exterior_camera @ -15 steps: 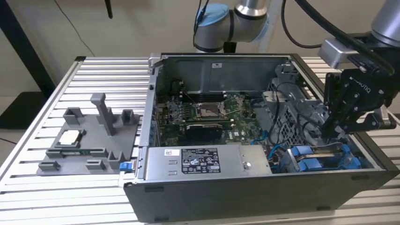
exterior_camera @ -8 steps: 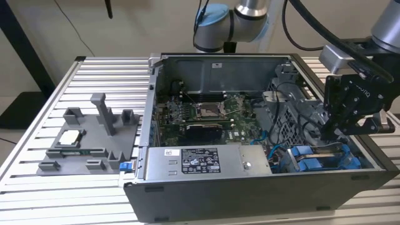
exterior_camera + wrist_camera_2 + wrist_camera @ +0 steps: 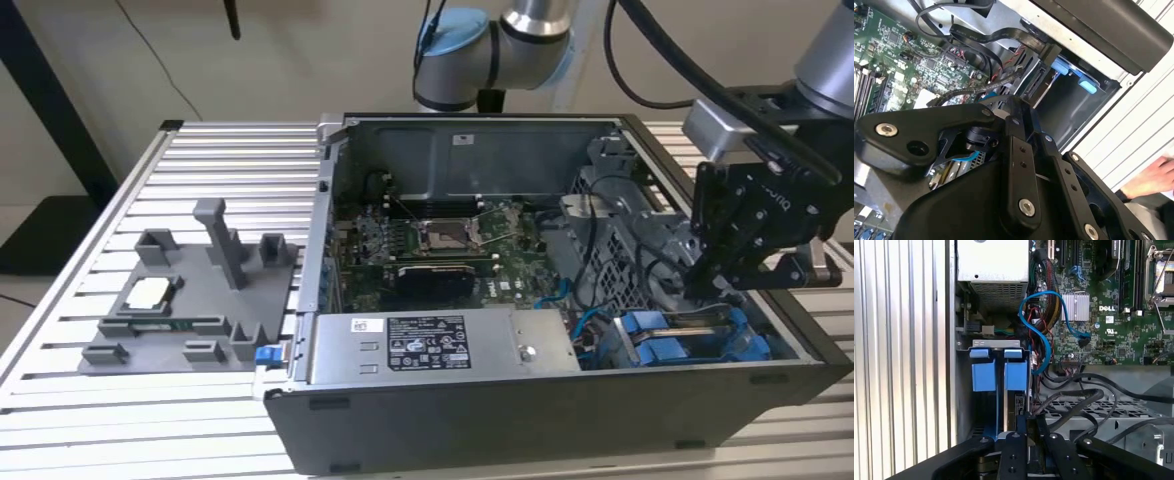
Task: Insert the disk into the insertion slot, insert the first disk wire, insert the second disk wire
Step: 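Insert the first disk wire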
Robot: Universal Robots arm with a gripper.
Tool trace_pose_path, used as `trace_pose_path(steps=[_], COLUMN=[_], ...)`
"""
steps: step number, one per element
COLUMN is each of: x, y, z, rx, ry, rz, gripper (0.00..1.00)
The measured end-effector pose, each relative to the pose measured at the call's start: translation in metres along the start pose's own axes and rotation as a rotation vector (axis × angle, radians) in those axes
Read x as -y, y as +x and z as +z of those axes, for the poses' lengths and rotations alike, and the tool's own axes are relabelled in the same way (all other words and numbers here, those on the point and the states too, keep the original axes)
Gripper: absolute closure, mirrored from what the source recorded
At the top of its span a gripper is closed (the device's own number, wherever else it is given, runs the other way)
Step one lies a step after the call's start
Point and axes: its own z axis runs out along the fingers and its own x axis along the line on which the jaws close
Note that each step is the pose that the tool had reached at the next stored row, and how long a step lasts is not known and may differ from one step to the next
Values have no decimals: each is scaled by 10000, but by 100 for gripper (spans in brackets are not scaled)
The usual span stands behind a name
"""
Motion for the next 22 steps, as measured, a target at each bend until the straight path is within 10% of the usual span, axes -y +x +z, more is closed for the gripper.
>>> trace_pose_path(steps=[9,16,22], x=[22,27,28], y=[13,13,13], z=[62,77,87], rx=[35,299,356], ry=[0,-6,-10], rz=[1,-76,-155], gripper=[81,81,81])
